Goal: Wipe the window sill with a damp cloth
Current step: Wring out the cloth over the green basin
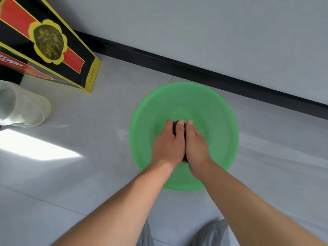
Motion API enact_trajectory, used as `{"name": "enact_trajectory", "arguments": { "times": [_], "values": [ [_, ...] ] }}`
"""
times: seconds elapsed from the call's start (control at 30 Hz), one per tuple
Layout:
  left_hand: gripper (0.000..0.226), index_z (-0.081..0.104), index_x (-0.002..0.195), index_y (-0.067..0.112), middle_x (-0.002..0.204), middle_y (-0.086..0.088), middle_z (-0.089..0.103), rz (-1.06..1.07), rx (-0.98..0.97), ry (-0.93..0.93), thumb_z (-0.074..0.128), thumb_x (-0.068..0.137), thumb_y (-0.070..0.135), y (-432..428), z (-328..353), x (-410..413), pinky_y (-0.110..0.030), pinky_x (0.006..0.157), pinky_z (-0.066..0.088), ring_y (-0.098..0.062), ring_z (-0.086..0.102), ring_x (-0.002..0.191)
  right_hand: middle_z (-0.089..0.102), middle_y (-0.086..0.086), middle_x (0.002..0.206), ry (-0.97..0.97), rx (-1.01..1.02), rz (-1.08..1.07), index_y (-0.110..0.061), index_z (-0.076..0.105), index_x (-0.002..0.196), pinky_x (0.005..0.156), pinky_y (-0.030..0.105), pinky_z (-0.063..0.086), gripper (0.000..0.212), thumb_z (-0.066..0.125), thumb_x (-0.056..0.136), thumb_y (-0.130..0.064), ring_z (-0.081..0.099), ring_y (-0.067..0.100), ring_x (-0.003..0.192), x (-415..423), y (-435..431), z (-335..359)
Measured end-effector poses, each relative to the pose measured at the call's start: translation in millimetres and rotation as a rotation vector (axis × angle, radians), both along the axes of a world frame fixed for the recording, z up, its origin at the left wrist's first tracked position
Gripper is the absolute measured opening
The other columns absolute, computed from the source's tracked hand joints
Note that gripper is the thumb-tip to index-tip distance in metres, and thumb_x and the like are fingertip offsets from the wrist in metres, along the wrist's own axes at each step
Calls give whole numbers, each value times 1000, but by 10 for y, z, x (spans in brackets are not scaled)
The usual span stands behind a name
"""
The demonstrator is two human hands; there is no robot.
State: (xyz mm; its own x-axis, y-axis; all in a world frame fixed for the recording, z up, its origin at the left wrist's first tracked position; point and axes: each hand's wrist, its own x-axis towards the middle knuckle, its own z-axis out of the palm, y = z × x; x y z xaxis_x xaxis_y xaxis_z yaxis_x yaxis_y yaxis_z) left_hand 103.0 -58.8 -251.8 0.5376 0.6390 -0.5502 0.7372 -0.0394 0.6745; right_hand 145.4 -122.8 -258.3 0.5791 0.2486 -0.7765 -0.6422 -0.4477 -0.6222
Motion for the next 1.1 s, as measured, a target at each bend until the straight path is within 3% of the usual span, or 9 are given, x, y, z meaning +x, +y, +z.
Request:
{"name": "enact_trajectory", "arguments": {
  "times": [0.23, 0.37, 0.6, 0.67, 0.73, 0.83, 0.93, 1.03, 1.1],
  "values": [
    [45, 64, 90, 19, 96, -4, 72, 41, -32, 35, 34, 102, 51, 26, -130, 74, -31, 73, 42, -25, 64, 91, 77, 4, 87, 70, -20, -99, -19, 73, 85, 71, 48, 63, 44, 50, 97, -54, 74, 26, 85, 25, 99, -121],
    [48, 69, 94, 15, 97, -6, 73, 88, -65, 46, 34, 101, 48, 49, -182, 105, -36, 82, 51, -26, 66, 93, 76, 7, 83, 86, -15, -104, -18, 70, 76, 67, 41, 58, 36, 54, 98, -41, 71, 25, 77, 75, 135, -151],
    [42, 61, 74, 14, 80, -2, 68, 212, -223, 4, 42, 99, 43, 53, -162, 99, -44, 83, 55, -26, 64, 79, 61, 8, 72, 87, 0, -102, -15, 62, 77, 57, 32, 50, 28, 51, 98, -30, 58, 22, 67, 117, 108, -182],
    [29, 59, 89, 21, 89, -3, 65, 293, -345, -17, 46, 97, 45, 75, -126, 56, -47, 88, 55, -26, 64, 86, 57, 3, 71, 75, -10, -53, -18, 59, 80, 46, 23, 41, 28, 49, 101, -34, 53, 19, 60, 142, 34, -132],
    [23, 52, 120, 30, 109, -4, 63, 301, -431, -64, 51, 99, 37, 116, -72, -14, -43, 95, 53, -24, 64, 100, 60, 5, 80, 81, 49, -15, -20, 61, 91, 44, 24, 38, 22, 47, 104, -32, 54, 18, 59, 167, -40, -95],
    [52, 47, 134, 44, 136, 0, 56, 218, -456, -214, 62, 87, 29, 129, -94, -138, -40, 105, 48, -17, 58, 122, 65, 0, 117, 35, 142, -41, -35, 61, 126, 58, 27, 52, 28, 51, 104, -21, 67, 16, 85, 158, -123, -49],
    [51, 50, 128, 52, 140, 5, 54, 171, -385, -279, 61, 83, 32, 76, -79, -161, -38, 109, 45, -9, 55, 126, 52, -11, 144, -140, 182, -22, -46, 65, 120, 90, 33, 56, 28, 55, 101, -28, 55, 11, 128, 106, -149, -4],
    [38, 61, 130, 32, 129, 7, 62, 236, -239, -231, 54, 94, 25, 20, 29, -15, -35, 107, 45, -8, 59, 117, 55, -5, 139, -219, 210, -17, -40, 67, 109, 109, 39, 45, 19, 55, 95, -40, 53, 11, 129, 15, -104, 44],
    [24, 68, 113, 26, 109, 9, 70, 266, -191, -169, 50, 98, 21, 4, 123, 109, -31, 99, 49, -10, 64, 103, 67, 4, 117, -323, 182, -32, -27, 69, 103, 102, 49, 48, 31, 53, 89, -49, 63, 20, 113, -35, -62, 40]
  ]
}}
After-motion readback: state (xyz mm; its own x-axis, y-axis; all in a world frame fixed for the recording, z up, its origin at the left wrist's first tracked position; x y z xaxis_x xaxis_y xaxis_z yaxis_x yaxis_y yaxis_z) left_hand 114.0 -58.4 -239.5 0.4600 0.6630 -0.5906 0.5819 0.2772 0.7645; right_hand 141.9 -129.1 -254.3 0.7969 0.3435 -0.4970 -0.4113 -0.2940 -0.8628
